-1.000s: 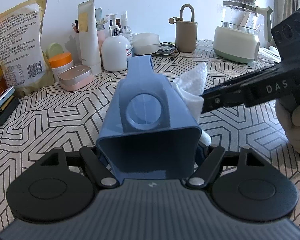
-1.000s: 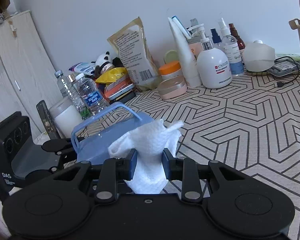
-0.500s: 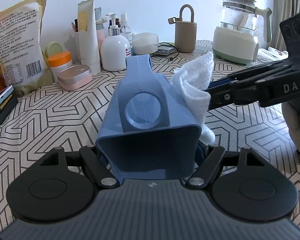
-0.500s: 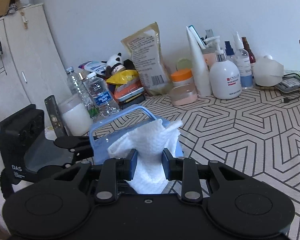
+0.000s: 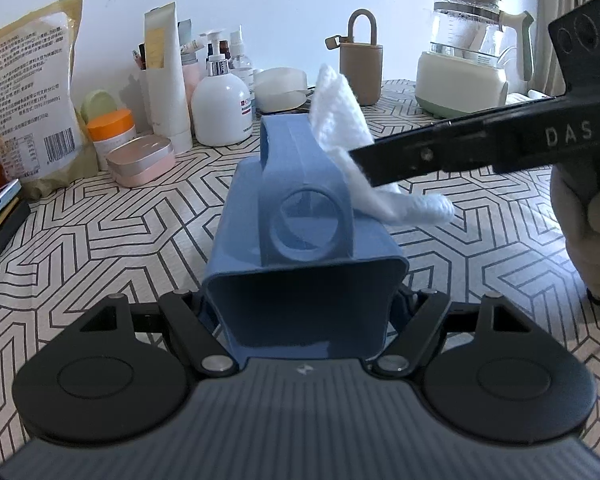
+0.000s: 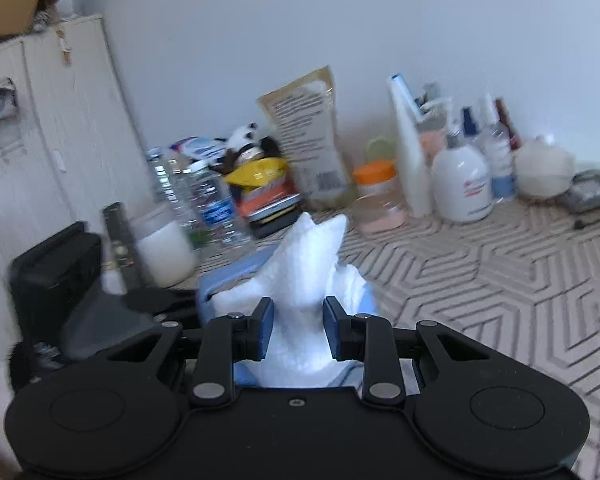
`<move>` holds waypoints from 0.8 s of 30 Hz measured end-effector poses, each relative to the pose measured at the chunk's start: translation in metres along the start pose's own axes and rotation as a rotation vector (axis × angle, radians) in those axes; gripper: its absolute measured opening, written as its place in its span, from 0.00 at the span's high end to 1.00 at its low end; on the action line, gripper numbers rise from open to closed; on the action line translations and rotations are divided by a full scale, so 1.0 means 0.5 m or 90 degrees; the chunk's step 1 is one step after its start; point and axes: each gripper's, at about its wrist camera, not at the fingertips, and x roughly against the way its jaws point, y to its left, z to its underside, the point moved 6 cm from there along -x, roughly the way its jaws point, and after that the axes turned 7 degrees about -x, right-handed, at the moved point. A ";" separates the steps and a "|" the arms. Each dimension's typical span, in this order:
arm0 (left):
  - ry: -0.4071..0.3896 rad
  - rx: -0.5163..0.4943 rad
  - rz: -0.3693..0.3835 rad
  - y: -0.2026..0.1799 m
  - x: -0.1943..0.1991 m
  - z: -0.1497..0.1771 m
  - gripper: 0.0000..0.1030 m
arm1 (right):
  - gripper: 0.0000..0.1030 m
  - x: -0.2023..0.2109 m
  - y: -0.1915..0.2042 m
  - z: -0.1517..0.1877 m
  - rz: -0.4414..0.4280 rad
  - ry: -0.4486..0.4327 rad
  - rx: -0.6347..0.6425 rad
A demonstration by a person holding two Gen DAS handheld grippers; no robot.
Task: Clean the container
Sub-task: 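Rub the wipe over the container's handle base with the right tool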
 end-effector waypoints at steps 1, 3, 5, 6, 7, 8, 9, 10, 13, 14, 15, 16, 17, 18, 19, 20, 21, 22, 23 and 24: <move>0.000 0.004 0.002 0.002 0.000 0.000 0.27 | 0.67 -0.002 -0.002 -0.002 -0.001 -0.001 -0.004; 0.000 0.007 0.004 0.003 0.000 0.001 0.27 | 0.67 -0.004 -0.007 -0.003 -0.006 -0.001 -0.019; 0.000 0.004 0.001 0.002 0.000 0.001 0.27 | 0.67 -0.004 -0.009 -0.002 0.000 -0.003 -0.019; 0.000 0.004 0.000 0.001 0.000 0.001 0.27 | 0.67 -0.004 -0.010 -0.002 0.003 -0.004 -0.019; 0.000 0.004 0.000 0.001 0.000 0.002 0.26 | 0.67 -0.004 -0.013 -0.002 0.006 -0.004 -0.022; 0.000 0.004 0.000 0.001 0.000 0.002 0.26 | 0.67 -0.003 -0.017 -0.002 0.006 -0.003 -0.026; 0.001 0.004 0.000 0.002 -0.001 0.002 0.26 | 0.67 -0.003 -0.020 -0.002 0.006 -0.003 -0.031; 0.001 0.004 0.000 0.002 -0.001 0.003 0.26 | 0.67 -0.003 -0.023 -0.002 0.006 -0.002 -0.035; 0.000 0.004 0.000 0.001 0.000 0.002 0.27 | 0.67 -0.003 -0.028 -0.002 0.007 -0.001 -0.042; 0.000 0.004 0.000 0.001 0.000 0.002 0.27 | 0.67 -0.003 -0.028 -0.001 0.007 -0.001 -0.042; 0.000 0.004 -0.001 0.001 0.001 0.002 0.27 | 0.67 -0.003 -0.029 -0.001 0.007 -0.001 -0.042; 0.001 0.004 -0.001 0.001 0.001 0.003 0.27 | 0.67 -0.003 -0.029 -0.001 0.007 -0.001 -0.042; 0.001 0.003 -0.002 0.000 0.001 0.003 0.27 | 0.67 -0.003 -0.029 -0.001 0.007 -0.001 -0.042; 0.000 0.002 -0.003 0.001 0.001 0.003 0.27 | 0.67 -0.003 -0.029 0.000 0.007 -0.001 -0.042; 0.000 0.001 -0.004 0.000 0.001 0.003 0.27 | 0.67 -0.002 -0.029 0.000 0.007 -0.001 -0.042; 0.000 0.000 -0.004 0.000 0.001 0.002 0.27 | 0.67 -0.002 -0.030 0.000 0.007 -0.001 -0.043; 0.000 0.001 -0.004 0.000 0.001 0.002 0.27 | 0.67 -0.003 -0.032 0.000 0.007 -0.002 -0.045; 0.000 0.002 -0.004 0.000 0.001 0.002 0.27 | 0.67 -0.003 -0.036 0.000 0.007 -0.003 -0.052; 0.000 0.001 -0.005 0.000 0.001 0.002 0.27 | 0.67 -0.004 -0.041 -0.001 0.004 -0.003 -0.061; 0.000 -0.001 -0.006 -0.001 0.001 0.002 0.27 | 0.67 -0.004 -0.047 -0.002 0.001 -0.003 -0.074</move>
